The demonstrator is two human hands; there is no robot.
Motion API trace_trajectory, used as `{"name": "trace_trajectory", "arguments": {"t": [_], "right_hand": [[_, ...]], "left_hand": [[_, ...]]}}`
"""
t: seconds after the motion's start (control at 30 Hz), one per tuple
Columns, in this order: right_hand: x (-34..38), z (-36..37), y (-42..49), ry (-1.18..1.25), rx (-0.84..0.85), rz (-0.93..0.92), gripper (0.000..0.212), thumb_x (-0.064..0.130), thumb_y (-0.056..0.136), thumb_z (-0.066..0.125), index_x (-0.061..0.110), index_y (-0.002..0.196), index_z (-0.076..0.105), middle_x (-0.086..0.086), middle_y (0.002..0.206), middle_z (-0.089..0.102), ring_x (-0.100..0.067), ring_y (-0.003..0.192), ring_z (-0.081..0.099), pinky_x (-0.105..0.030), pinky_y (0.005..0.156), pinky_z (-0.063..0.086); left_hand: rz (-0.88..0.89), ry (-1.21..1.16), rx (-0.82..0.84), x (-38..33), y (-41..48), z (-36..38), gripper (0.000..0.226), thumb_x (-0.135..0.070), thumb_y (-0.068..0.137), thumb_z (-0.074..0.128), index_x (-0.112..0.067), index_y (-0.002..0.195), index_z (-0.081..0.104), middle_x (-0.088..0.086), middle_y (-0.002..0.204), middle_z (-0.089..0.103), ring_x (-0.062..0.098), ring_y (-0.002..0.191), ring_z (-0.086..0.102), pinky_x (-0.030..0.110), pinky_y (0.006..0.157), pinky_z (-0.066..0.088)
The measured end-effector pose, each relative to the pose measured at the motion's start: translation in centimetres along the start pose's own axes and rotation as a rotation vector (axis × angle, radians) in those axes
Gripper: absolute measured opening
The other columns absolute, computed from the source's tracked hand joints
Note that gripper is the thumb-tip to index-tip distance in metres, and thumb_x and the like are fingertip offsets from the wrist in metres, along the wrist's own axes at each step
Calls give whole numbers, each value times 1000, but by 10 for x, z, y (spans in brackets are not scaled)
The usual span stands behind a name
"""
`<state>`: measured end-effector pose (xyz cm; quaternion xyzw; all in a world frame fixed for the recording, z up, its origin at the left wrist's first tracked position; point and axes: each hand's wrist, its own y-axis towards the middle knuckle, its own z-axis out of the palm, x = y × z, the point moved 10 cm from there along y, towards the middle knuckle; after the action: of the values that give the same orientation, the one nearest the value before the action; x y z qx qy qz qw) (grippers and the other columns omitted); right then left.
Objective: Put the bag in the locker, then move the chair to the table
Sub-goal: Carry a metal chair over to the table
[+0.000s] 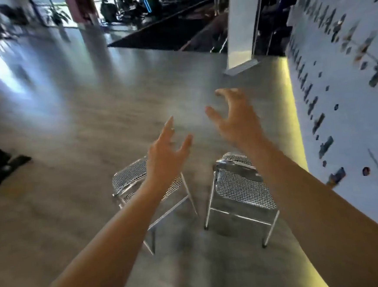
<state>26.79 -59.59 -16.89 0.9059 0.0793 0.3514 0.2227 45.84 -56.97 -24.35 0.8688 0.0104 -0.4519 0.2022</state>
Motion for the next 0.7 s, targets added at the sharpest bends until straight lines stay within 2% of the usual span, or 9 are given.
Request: {"name": "trace_trajectory", "arguments": {"t": [0.07, 0.13, 0.2, 0.3, 0.4, 0.47, 0.53, 0.6, 0.7], "right_hand": [[-14, 27, -6, 42, 73, 67, 42, 37, 89, 66, 15, 124, 62, -11, 123, 58, -26, 115, 55, -30, 99, 38], [-30, 59, -12, 101, 152, 161, 40, 37, 88, 66, 17, 123, 62, -10, 122, 58, -24, 111, 58, -31, 97, 41], [-49, 96, -18, 195, 241, 300, 42, 36, 88, 66, 16, 125, 60, -9, 123, 60, -24, 110, 60, -31, 96, 45], [-82, 158, -27, 362, 345, 574, 44, 35, 85, 67, 13, 122, 60, -10, 118, 65, -24, 100, 63, -39, 97, 50], [-103, 214, -39, 541, 413, 886, 27, 28, 88, 64, 9, 107, 64, -8, 104, 58, -20, 83, 56, -37, 82, 53], [-110, 248, -46, 601, 491, 1070, 36, 26, 91, 61, 12, 124, 56, -8, 112, 47, -23, 96, 51, -36, 79, 52], [-114, 276, -45, 620, 542, 1191, 43, 27, 95, 56, 15, 135, 47, -12, 119, 42, -29, 112, 48, -41, 93, 49], [-120, 298, -39, 628, 549, 1255, 46, 29, 97, 52, 13, 140, 43, -16, 135, 43, -33, 128, 45, -44, 104, 44], [-131, 329, -25, 597, 547, 1316, 53, 32, 96, 54, 14, 143, 38, -16, 148, 36, -36, 134, 41, -47, 102, 44]], "left_hand": [[-164, -28, -52, 39, -13, -6, 66, -42, 84, 70, -26, 144, 46, -15, 98, 69, 14, 84, 69, 36, 85, 56], [-324, -9, -110, 82, -26, -13, 59, -42, 85, 69, -20, 137, 54, -6, 98, 72, 15, 92, 69, 34, 91, 53], [-549, -87, -148, 131, -43, -19, 50, -38, 86, 68, -13, 128, 61, 1, 90, 71, 20, 82, 70, 35, 83, 56], [-923, -433, -187, 196, -75, -13, 28, -33, 89, 64, -8, 101, 65, 13, 89, 66, 20, 61, 62, 31, 60, 51], [-1155, -580, -169, 241, -87, 2, 37, -42, 88, 63, -13, 112, 59, 14, 99, 61, 21, 70, 60, 32, 63, 50], [-1257, -633, -166, 264, -84, 13, 54, -49, 86, 63, -16, 127, 52, 14, 103, 58, 23, 76, 59, 35, 64, 52], [-1333, -702, -165, 286, -74, 27, 64, -51, 86, 62, -17, 137, 44, 15, 114, 53, 26, 84, 58, 40, 72, 50], [-1382, -785, -160, 305, -58, 45, 70, -52, 86, 63, -18, 142, 39, 17, 131, 46, 31, 104, 55, 44, 84, 49], [-1422, -877, -177, 329, -28, 68, 71, -53, 84, 65, -18, 141, 40, 16, 144, 38, 34, 127, 45, 48, 89, 48]]}}
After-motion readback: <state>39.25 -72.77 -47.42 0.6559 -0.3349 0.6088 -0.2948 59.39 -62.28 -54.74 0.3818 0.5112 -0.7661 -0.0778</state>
